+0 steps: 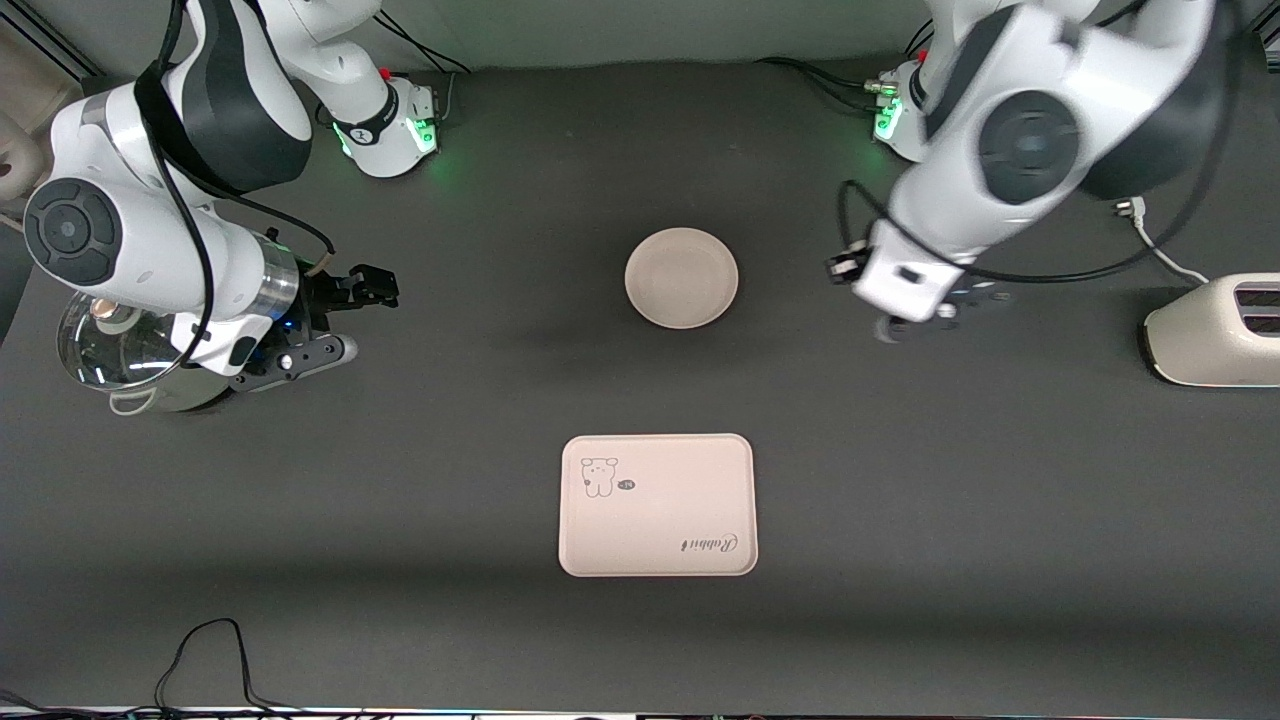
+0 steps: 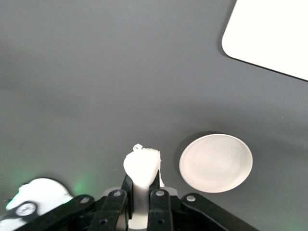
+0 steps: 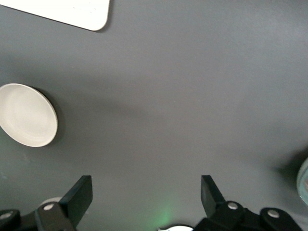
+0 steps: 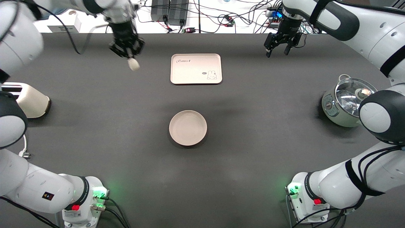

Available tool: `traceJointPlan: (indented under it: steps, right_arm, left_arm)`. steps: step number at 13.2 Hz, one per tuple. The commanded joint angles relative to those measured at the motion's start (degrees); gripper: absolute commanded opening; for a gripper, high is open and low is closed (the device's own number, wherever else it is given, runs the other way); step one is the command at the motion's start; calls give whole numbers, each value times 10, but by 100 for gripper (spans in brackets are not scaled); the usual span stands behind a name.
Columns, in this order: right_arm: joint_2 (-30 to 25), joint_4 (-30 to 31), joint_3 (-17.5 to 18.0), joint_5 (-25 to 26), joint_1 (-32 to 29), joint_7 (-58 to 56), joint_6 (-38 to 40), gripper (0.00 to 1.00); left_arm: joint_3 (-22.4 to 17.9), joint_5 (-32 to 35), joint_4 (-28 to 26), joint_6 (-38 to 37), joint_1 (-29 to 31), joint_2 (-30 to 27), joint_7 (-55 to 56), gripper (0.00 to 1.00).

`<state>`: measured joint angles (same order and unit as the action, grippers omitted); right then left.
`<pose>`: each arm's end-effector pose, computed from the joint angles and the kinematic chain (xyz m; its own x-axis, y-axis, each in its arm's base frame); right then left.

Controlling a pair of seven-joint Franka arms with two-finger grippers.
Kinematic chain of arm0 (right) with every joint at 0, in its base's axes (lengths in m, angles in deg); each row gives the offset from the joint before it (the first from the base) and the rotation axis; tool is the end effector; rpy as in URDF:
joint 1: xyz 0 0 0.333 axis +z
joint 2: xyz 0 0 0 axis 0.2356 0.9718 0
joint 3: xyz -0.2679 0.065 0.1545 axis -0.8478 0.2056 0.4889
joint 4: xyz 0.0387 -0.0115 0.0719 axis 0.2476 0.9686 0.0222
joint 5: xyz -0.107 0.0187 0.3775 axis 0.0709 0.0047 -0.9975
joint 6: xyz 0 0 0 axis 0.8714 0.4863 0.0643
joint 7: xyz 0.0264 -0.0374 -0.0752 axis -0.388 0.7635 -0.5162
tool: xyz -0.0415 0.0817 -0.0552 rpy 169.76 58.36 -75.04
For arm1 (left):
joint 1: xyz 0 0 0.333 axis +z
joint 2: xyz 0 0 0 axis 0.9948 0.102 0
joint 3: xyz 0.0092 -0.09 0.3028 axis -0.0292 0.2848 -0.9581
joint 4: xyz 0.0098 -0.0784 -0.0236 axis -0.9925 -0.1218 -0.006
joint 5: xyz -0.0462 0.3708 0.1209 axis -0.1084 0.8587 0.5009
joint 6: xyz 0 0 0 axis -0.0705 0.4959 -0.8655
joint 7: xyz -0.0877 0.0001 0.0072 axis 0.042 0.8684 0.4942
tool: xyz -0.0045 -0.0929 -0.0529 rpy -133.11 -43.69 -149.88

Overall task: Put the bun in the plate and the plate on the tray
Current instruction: 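Lower the bun onto the plate while the right gripper reaches the plate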

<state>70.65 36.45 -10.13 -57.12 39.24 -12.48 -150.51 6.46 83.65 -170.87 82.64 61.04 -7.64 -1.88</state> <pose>0.5650 0.1693 0.5013 0.9388 0.2638 -0.2216 0.2338 -0.9602 -0.1528 0.5135 -0.2853 0.5023 0.9267 0.3029 -0.2224 0.2942 -0.9530 -0.0718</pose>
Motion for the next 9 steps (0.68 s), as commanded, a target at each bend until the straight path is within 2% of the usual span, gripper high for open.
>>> traceJointPlan:
  steps: [1, 4, 9]
  right_arm:
    - [20, -12, -5, -50, 38, 9, -20, 100]
    - [18, 22, -6, -49, 88, 67, -80, 100]
    - [12, 89, -5, -56, 102, 95, -157, 100]
  left_arm:
    - [-10, -3, -91, 98, -50, -12, 51, 16]
    - [-6, -3, -156, 210, -105, 19, 127, 16]
    - [-6, 1, -159, 364, -203, 147, 276, 16]
